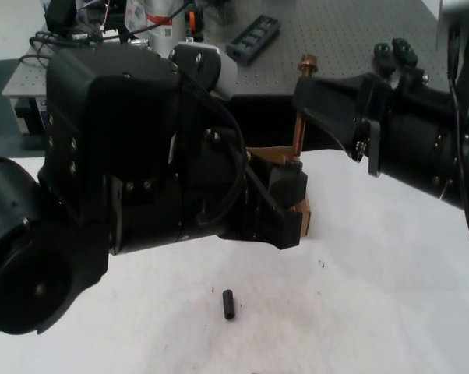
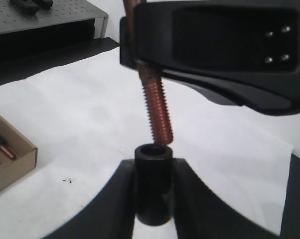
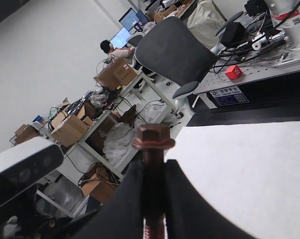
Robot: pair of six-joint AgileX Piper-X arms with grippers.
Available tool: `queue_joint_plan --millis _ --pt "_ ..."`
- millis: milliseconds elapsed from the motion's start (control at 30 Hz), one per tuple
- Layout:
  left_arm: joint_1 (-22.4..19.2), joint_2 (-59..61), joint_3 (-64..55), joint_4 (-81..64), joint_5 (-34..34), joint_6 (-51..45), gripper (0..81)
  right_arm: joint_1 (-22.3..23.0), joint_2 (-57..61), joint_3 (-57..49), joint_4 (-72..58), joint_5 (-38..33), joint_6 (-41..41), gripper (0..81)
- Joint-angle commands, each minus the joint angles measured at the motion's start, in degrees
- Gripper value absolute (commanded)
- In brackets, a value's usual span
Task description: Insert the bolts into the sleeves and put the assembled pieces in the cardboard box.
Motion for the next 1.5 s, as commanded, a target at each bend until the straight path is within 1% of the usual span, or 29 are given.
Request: queue_joint_plan --millis 0,400,467,600,667,700,733,800,833,867,933,1000,1100,1167,1233,1333,1467 --pt "0.1 -0.8 -0.4 -1.6 0.4 -0.6 0.6 0.3 -0.5 -0.1 0.6 0.2 -2.4 1.9" --pt "0.1 -0.8 -0.4 -4.6 -0.1 -0.9 0.6 0.4 -0.5 -0.1 3.8 -1.7 -4.9 1.9" --pt "0.1 -0.8 -0.4 -4.6 -1.6 -2.2 0.6 0.4 -0.5 -0.1 3.8 -3.1 -5.5 1.9" --pt "0.1 -0.8 -0.4 -4.6 -3.3 -2.7 0.6 0.4 -0.5 -0.1 4.4 -8.2 -8.5 1.9" --pt "0.1 -0.8 -0.4 -4.6 -4.5 -2.7 0.6 0.4 -0.5 -0.1 4.4 -9.9 -10.3 0.3" --pt "0.1 -0.8 -0.4 -4.6 -5.1 -2.7 0.6 0.4 -0.5 -0.1 4.4 -10.6 -11.7 4.5" --pt "0.1 -0.8 -0.4 -4.6 -5.7 -2.3 0.6 0.4 -0.5 -0.1 4.4 -10.7 -13.0 11.5" --pt "0.1 -0.8 -0.4 -4.6 -6.9 -2.3 0.6 0.4 -0.7 -0.1 4.3 -10.7 -13.5 32.1" --pt "0.1 -0.8 -0.4 -4.6 -7.9 -2.3 0.6 0.0 -0.9 -0.1 4.4 -10.1 -13.2 39.8" --pt "0.1 -0.8 -0.4 -4.6 -9.2 -2.3 0.6 -0.7 -1.4 -0.1 5.1 -9.5 -12.9 45.2" --pt "0.4 -0.3 -0.4 -6.1 -13.3 -2.5 0.6 -2.3 -3.1 -0.1 8.3 -9.0 -12.7 44.2" --pt "1.7 1.7 -1.2 -7.6 -14.8 -5.0 0.6 -5.1 -6.2 -0.1 14.5 -9.1 -13.4 41.0" --pt "5.6 7.8 -5.4 -7.0 -13.6 -10.9 0.6 -9.3 -11.7 -0.1 24.9 -7.7 -16.3 40.5" --pt "8.1 14.2 -10.3 -5.0 -11.5 -13.1 0.6 -11.7 -14.8 -0.1 32.9 -5.1 -19.0 40.5" --pt "9.5 20.7 -16.9 -0.7 -10.3 -13.1 0.6 -13.7 -17.4 -0.1 41.7 -0.9 -21.9 40.5" --pt "10.9 32.7 -28.6 7.8 -10.3 -11.4 0.6 -14.6 -19.6 -0.1 53.1 4.6 -23.5 40.5" --pt "11.7 47.9 -46.3 22.0 -10.1 -9.4 0.6 -14.6 -20.2 -0.1 61.5 8.2 -23.5 40.5"
